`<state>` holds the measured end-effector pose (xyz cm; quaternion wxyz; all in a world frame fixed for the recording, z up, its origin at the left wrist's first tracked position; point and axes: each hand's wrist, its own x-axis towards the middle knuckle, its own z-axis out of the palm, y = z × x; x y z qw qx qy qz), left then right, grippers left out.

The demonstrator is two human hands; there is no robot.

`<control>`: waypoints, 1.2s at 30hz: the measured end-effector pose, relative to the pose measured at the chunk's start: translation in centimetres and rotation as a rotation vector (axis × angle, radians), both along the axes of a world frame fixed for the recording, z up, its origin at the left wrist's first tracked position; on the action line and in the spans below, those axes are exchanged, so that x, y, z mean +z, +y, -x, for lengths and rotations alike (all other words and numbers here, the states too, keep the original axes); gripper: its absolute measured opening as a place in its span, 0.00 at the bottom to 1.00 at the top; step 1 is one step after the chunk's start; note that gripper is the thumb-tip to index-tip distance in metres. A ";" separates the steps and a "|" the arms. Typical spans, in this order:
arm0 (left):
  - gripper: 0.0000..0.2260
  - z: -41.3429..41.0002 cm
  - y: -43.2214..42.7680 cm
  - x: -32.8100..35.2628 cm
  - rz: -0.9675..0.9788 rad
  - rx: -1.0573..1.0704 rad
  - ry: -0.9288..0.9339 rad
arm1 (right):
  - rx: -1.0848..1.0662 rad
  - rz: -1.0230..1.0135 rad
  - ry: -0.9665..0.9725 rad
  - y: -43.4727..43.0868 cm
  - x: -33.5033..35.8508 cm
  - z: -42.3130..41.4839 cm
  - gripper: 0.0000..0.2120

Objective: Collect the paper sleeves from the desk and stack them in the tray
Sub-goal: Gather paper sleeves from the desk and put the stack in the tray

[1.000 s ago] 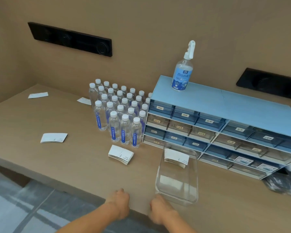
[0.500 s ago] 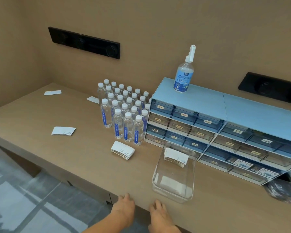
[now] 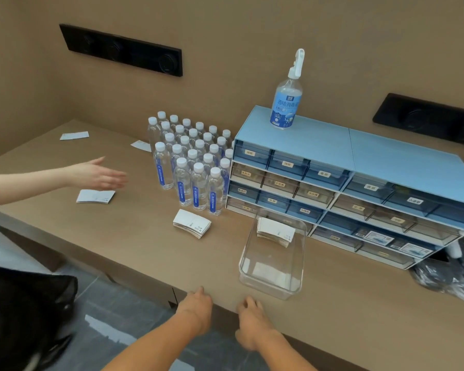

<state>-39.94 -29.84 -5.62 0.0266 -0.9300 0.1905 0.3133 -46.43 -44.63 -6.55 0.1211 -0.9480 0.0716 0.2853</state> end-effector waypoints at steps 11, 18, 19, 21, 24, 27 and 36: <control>0.19 -0.5 0.0 -0.2 -0.034 -0.038 0.006 | -0.030 -0.021 -0.010 -0.1 -0.2 -0.2 0.19; 0.18 -0.6 0.0 -0.2 -0.035 -0.049 0.007 | -0.038 -0.024 -0.027 -0.2 -0.6 -0.2 0.20; 0.19 -0.7 0.0 -0.2 -0.034 -0.051 0.006 | -0.037 -0.024 -0.034 -0.2 -0.6 -0.2 0.20; 0.19 -0.7 0.1 -0.2 -0.027 -0.052 0.004 | -0.034 -0.024 -0.044 -0.2 -0.6 -0.2 0.21; 0.18 -0.7 0.1 -0.2 -0.026 -0.058 0.005 | -0.032 -0.020 -0.047 -0.2 -0.6 -0.2 0.21; 0.18 -0.8 0.1 -0.3 -0.027 -0.071 0.009 | -0.026 -0.018 -0.043 -0.2 -0.7 -0.2 0.19; 0.19 -0.8 0.6 -0.4 -0.008 -0.080 0.005 | -0.017 -0.005 -0.040 -0.1 -0.8 -0.4 0.15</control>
